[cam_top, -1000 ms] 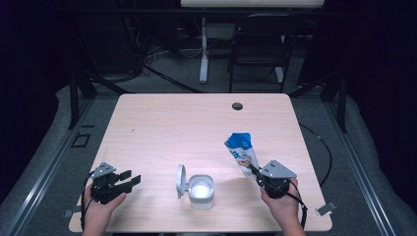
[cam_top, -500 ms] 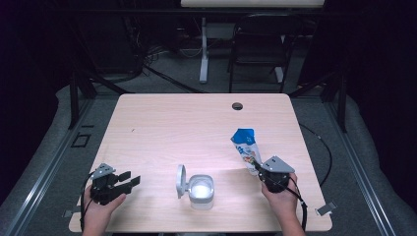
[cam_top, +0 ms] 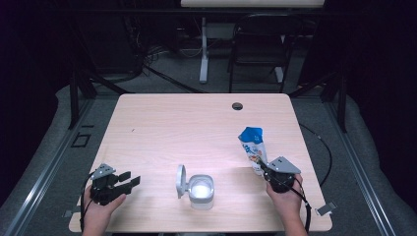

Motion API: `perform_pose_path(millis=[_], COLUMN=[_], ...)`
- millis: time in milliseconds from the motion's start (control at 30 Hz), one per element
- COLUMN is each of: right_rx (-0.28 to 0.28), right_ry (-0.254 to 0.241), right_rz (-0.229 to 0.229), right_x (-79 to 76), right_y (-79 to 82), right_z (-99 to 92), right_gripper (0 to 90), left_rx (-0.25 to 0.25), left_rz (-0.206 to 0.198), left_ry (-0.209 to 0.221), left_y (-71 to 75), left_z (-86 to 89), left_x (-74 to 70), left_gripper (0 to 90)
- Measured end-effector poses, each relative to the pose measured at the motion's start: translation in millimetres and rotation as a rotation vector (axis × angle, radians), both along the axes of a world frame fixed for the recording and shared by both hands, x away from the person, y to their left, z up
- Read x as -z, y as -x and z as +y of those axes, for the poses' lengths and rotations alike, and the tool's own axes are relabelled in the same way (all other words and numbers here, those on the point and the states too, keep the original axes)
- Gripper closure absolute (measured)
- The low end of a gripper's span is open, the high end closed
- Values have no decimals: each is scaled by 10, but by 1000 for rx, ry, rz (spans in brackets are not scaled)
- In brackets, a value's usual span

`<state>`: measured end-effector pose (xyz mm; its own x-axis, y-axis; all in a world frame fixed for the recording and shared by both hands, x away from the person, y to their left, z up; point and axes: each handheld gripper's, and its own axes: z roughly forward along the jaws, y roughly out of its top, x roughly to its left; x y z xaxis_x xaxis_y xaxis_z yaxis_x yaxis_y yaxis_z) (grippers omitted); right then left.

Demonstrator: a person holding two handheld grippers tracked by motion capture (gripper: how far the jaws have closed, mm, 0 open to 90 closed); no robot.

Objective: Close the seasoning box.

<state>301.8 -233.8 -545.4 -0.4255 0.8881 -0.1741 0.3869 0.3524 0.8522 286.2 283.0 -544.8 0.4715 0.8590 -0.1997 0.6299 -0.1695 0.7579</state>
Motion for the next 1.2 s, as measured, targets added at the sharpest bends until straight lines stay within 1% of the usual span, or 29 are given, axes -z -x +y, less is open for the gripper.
perform_pose_path(millis=[200, 400, 467, 600, 733, 767, 867, 900, 967, 1033, 1067, 1200], right_rx=[-1, -4, -6, -9, -1, -1, -1, -2, -4, 0, -1, 6], right_ry=[5, 2, 13, 18, 12, 20, 14, 34, 29, 30, 29, 22], right_rz=[4, -6, 3, 4, 8, 20, 18, 22, 26, 31, 34, 49], right_x=[-1, 8, 4, 8, 21, 24, 37, 38, 47, 55, 58, 62], right_y=[6, 16, 27, 39, 53, 68, 81, 97, 109, 119, 122, 129], right_z=[-5, 5, -5, -19, -41, -68, -80, -98, -113, -132, -139, -166], right_gripper=[889, 881, 877, 871, 863, 858, 849, 840, 834, 825, 821, 811], left_rx=[-4, -4, -4, 0, 5, 13, 13, 23, 32, 29, 36, 30], left_rz=[-3, -6, -4, -1, -7, -4, -9, -4, -5, -9, -5, -9], left_ry=[5, 6, 6, 4, 10, 8, 13, 9, 9, 10, 7, 17], left_y=[1, -5, -13, -26, -57, -71, -84, -96, -108, -113, -116, -107], left_z=[4, 2, 0, -7, -38, -60, -95, -120, -149, -170, -173, -205], left_x=[-2, -4, -5, -7, -12, -20, -17, -20, -18, -14, -18, -25], left_gripper=[510, 510, 510, 510, 510, 510, 510, 511, 510, 510, 510, 511])
